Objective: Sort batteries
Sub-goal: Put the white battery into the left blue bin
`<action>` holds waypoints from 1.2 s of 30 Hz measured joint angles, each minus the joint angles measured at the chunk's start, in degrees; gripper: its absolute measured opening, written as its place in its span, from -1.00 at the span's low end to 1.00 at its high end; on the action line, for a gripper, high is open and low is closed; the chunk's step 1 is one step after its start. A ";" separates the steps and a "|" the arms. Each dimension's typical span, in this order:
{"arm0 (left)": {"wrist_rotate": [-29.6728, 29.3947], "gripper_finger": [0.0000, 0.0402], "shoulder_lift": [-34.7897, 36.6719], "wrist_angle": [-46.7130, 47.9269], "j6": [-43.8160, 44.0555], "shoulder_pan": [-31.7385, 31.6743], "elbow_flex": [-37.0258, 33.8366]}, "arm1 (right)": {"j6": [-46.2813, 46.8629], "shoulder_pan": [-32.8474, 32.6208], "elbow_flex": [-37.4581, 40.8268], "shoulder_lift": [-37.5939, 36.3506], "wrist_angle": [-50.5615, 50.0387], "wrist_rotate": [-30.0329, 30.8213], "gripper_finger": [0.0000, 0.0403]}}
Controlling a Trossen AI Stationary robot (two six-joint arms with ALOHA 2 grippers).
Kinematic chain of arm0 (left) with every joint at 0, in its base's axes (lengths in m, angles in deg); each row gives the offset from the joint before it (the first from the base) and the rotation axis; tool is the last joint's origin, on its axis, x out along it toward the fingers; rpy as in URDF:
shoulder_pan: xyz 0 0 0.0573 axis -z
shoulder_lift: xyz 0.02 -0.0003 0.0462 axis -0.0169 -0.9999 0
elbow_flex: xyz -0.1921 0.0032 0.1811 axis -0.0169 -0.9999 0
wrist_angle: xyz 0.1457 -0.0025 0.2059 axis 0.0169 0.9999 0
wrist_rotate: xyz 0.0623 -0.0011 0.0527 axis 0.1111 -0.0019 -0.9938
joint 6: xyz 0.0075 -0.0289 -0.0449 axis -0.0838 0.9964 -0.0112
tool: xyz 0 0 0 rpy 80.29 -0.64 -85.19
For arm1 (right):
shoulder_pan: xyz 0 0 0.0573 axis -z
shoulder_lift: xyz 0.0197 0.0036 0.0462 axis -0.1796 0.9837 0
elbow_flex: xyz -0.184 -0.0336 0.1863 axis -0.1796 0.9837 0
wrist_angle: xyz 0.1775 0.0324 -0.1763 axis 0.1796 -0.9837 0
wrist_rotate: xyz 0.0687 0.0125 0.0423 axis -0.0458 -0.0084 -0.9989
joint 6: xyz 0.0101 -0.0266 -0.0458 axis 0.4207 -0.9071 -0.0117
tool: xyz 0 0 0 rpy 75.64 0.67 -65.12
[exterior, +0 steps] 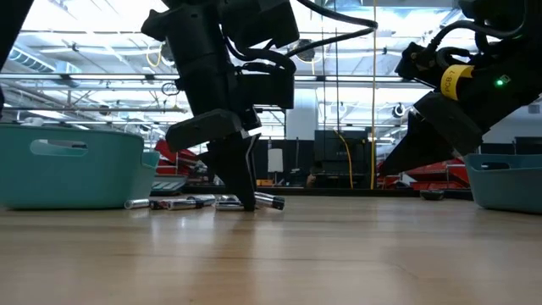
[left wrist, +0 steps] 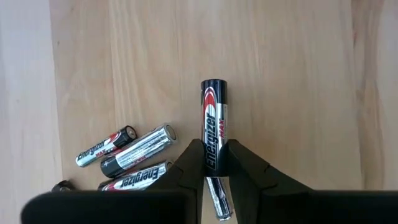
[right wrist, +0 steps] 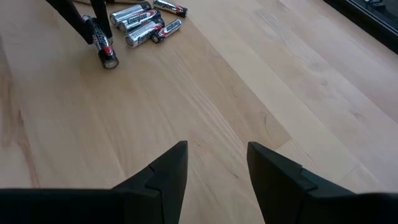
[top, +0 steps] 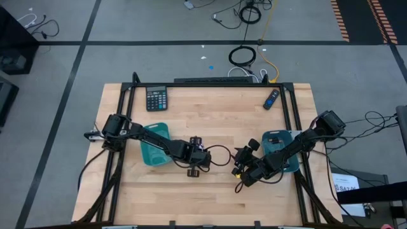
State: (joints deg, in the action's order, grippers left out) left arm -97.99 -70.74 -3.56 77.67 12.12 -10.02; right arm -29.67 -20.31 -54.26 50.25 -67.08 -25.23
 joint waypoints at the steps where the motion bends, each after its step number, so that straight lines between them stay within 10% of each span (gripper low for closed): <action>1: 0.00 -0.74 0.00 -0.01 0.03 0.00 0.00 | 0.00 0.00 0.00 0.00 0.00 0.00 -0.22; 15: -4.03 -0.74 4.31 1.73 -0.01 0.55 0.09 | 0.08 0.00 0.00 0.00 -0.07 0.00 -0.22; 23: -10.36 -0.74 13.04 30.32 13.22 2.77 1.11 | 3.09 -1.11 0.04 0.00 -1.91 0.14 -0.22; 31: 0.82 -0.73 26.36 43.37 32.25 4.33 -3.26 | 4.76 -1.74 0.04 0.00 -3.52 0.72 -0.22; 36: -0.10 -0.18 29.91 47.53 36.17 4.15 -5.44 | 4.79 -2.51 0.04 0.00 -3.45 0.66 -0.22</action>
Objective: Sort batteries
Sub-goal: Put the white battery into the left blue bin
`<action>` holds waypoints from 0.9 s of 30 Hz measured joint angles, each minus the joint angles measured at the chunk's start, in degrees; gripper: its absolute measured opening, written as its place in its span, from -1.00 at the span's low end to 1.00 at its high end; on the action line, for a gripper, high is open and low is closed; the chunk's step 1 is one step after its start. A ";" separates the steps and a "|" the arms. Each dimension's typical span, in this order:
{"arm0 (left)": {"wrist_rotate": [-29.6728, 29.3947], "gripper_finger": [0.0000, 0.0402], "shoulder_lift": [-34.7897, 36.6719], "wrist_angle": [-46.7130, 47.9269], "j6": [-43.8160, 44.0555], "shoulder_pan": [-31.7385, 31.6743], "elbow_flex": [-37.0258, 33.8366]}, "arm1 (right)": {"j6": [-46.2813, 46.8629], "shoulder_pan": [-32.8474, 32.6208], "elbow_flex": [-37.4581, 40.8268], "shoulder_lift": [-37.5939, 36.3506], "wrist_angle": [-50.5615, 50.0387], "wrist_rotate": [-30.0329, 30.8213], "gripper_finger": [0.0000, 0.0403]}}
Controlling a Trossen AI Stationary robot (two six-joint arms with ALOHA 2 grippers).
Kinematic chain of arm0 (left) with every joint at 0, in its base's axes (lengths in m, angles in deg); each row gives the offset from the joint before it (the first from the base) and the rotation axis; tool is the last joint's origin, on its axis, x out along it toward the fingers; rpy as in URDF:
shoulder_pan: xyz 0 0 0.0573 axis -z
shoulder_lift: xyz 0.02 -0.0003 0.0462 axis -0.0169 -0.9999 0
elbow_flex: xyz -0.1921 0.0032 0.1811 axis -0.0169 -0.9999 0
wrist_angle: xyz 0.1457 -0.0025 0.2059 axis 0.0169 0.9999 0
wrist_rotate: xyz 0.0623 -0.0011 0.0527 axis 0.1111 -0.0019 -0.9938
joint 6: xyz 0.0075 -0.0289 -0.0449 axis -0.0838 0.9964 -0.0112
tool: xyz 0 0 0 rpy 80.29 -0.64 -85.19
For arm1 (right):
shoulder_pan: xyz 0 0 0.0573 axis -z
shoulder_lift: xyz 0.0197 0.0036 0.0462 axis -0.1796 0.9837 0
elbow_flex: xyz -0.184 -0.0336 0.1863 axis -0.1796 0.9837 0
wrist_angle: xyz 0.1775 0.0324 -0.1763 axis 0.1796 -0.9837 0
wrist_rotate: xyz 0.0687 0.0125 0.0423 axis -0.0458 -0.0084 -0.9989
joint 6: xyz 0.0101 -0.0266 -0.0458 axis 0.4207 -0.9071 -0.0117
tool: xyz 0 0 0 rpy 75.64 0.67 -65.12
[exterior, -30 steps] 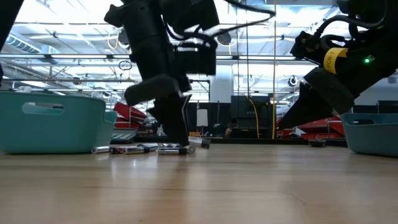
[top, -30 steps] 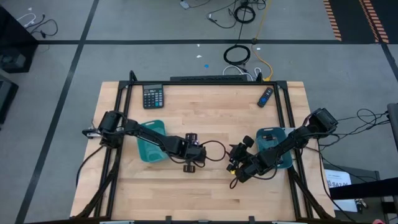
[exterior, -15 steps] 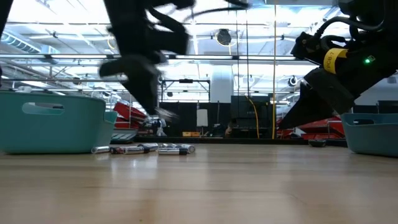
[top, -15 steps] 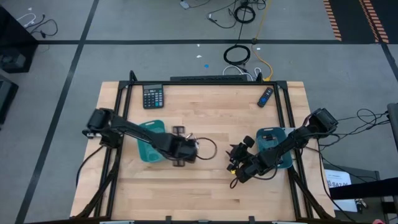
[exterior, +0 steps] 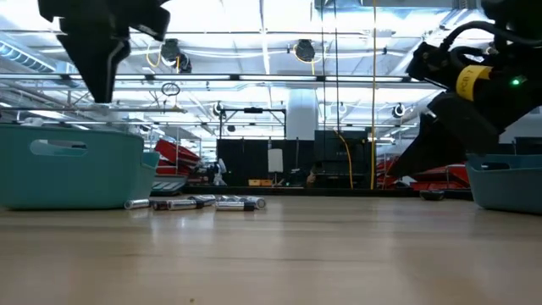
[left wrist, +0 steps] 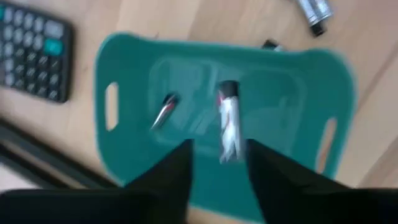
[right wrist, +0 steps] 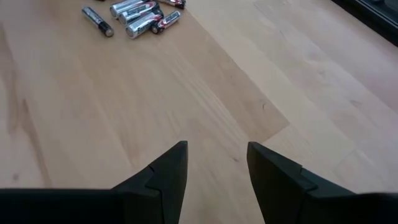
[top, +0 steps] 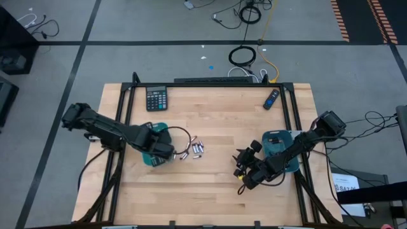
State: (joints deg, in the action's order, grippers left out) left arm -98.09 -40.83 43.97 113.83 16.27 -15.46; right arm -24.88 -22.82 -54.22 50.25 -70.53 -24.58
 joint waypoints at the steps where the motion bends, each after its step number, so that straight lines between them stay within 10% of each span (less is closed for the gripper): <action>1: -0.10 -0.06 0.28 1.43 0.57 -0.23 0.00 | 0.02 -0.14 0.00 0.00 0.06 0.00 -0.22; 7: 0.04 0.20 0.74 1.55 1.50 -0.66 -0.02 | 0.59 -0.60 0.00 0.00 0.22 0.03 -0.22; 14: 0.34 0.22 -0.15 -24.63 -8.80 -1.20 0.00 | 0.57 -0.53 0.00 0.00 0.22 0.07 -0.22; 27: 3.31 0.22 -20.79 -40.16 -20.16 -0.97 1.02 | 0.31 -0.53 0.00 0.00 -0.02 0.09 -0.22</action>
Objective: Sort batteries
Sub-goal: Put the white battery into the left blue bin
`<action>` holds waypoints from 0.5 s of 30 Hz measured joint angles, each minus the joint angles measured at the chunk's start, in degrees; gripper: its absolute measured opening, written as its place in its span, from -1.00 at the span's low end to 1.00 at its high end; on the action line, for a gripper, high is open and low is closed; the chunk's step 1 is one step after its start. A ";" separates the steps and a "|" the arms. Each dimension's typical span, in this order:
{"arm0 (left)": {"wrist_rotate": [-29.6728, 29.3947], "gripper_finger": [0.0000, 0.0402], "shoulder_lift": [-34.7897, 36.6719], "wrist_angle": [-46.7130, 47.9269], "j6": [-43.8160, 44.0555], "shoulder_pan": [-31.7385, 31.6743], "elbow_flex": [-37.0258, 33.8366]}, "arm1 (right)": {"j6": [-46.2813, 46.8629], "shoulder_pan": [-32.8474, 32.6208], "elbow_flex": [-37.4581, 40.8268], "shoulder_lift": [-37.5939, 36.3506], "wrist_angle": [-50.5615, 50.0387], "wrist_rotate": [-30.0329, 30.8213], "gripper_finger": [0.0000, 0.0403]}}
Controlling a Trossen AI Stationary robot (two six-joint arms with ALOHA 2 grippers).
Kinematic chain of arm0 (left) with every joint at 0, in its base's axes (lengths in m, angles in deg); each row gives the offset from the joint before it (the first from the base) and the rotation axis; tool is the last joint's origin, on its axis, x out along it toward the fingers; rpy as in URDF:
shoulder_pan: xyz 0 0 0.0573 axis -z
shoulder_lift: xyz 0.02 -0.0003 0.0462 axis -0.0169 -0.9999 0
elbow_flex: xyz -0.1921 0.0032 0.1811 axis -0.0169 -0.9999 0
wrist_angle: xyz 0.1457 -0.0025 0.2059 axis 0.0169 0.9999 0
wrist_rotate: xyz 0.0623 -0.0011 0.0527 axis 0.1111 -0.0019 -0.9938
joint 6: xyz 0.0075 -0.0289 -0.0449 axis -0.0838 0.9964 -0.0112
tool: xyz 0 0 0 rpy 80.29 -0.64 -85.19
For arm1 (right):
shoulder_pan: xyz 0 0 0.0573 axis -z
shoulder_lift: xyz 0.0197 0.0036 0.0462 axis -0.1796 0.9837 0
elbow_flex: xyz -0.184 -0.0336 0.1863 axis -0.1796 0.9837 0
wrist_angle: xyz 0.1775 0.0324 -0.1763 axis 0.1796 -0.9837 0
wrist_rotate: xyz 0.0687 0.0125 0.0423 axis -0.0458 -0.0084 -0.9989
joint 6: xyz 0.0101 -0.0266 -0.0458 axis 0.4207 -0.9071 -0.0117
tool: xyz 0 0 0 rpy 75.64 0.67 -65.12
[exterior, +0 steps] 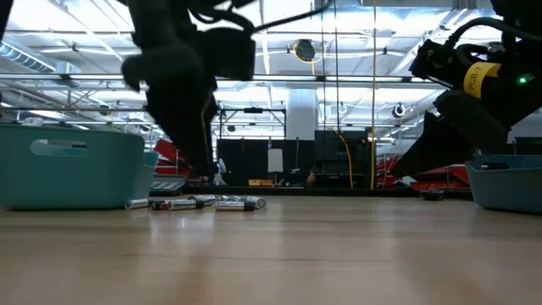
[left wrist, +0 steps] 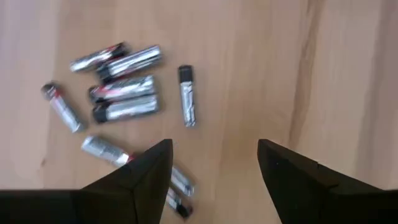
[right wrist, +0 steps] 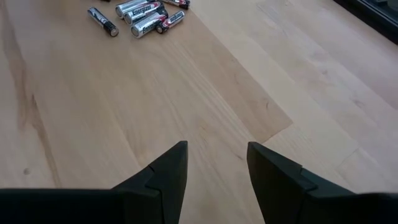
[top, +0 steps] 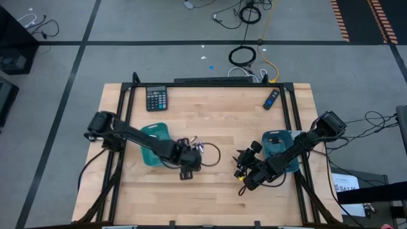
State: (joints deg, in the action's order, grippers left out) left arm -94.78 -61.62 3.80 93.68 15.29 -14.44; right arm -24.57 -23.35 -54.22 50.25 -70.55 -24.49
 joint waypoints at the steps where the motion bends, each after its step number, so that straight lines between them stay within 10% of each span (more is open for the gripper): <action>1: -0.30 0.22 -1.07 -0.05 -1.08 0.20 0.24 | -0.11 0.00 0.00 0.00 0.02 0.03 -0.22; 15: -2.04 0.22 -7.83 -2.82 -3.79 -0.41 1.17 | -0.35 0.02 0.00 0.00 0.09 0.20 -0.22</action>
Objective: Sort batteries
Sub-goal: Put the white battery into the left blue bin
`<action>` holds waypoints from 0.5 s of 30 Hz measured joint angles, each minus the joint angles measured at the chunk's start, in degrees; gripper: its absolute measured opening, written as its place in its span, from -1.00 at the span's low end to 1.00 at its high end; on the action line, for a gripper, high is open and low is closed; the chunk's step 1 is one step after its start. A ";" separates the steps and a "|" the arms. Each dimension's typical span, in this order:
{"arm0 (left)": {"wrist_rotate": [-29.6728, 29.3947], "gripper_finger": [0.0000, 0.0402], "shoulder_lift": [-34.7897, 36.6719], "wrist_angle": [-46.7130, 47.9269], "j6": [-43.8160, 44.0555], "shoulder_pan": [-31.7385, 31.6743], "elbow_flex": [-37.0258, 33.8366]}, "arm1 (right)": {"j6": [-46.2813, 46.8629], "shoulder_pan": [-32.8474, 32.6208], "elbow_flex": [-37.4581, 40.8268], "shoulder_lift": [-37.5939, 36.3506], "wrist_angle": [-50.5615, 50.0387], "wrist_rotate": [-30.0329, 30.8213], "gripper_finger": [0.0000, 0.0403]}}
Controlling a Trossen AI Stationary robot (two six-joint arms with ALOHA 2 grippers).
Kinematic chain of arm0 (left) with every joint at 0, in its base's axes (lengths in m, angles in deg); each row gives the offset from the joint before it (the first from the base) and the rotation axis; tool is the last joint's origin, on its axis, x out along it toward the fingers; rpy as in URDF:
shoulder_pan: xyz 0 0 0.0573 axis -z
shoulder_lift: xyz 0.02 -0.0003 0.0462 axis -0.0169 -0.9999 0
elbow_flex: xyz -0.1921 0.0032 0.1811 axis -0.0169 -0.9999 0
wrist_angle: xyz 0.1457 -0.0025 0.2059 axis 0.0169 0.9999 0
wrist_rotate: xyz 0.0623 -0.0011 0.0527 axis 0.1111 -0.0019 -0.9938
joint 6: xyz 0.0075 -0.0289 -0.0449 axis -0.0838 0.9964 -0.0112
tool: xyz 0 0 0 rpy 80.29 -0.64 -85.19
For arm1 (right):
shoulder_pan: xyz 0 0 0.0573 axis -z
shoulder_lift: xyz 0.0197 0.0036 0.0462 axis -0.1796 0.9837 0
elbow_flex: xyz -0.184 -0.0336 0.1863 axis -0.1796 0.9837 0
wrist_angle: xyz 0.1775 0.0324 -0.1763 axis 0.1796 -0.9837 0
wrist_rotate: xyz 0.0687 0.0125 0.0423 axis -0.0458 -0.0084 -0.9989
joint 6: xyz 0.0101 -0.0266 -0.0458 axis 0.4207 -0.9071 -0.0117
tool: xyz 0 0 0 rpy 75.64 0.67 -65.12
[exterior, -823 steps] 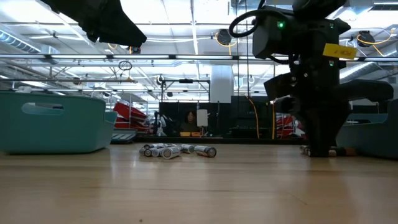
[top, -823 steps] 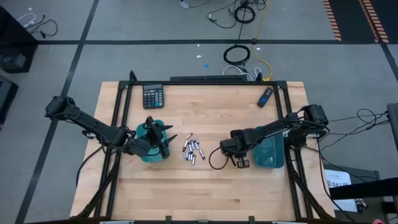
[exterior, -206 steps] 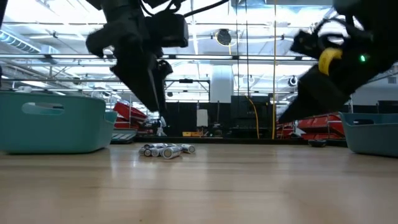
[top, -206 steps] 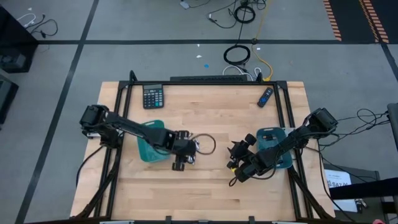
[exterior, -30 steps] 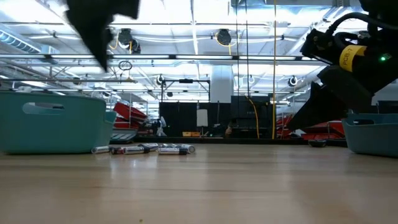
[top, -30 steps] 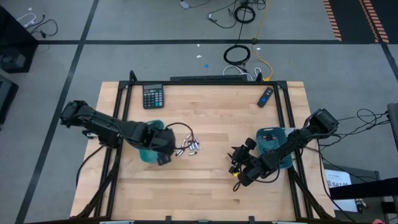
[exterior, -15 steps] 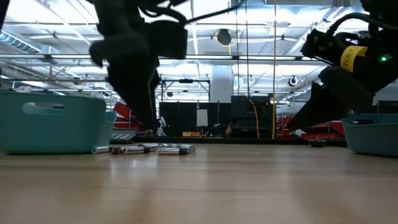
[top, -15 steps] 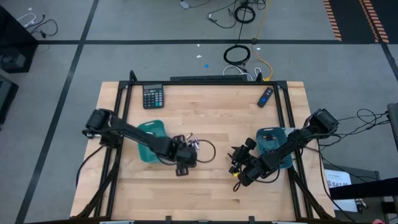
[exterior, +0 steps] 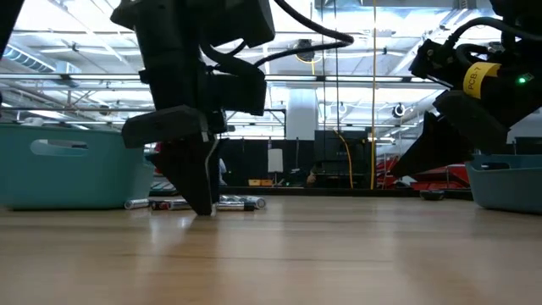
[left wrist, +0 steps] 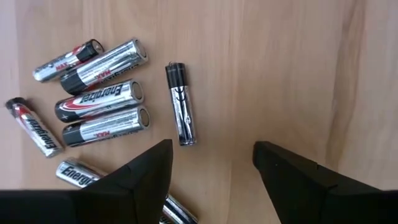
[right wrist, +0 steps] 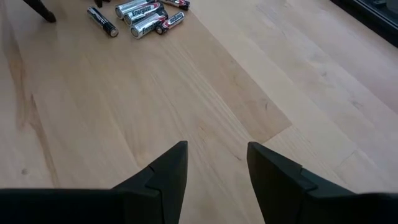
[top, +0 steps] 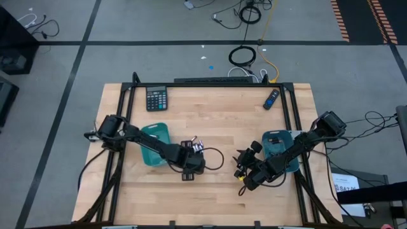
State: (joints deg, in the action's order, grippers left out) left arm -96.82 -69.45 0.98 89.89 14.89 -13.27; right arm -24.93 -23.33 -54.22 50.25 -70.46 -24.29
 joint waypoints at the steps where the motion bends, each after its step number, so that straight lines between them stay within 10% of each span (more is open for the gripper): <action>1: 0.86 0.21 0.00 -0.21 0.00 -0.41 -0.01 | 0.00 0.00 0.00 0.00 0.00 0.02 -0.22; 15: 9.99 -0.29 -0.22 -4.49 0.41 -8.16 -0.13 | -0.44 -0.01 0.00 0.00 0.02 0.07 -0.22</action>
State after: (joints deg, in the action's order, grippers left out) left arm -86.83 -69.67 -3.51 90.30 6.72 -13.41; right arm -25.36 -23.33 -54.22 50.25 -70.44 -24.23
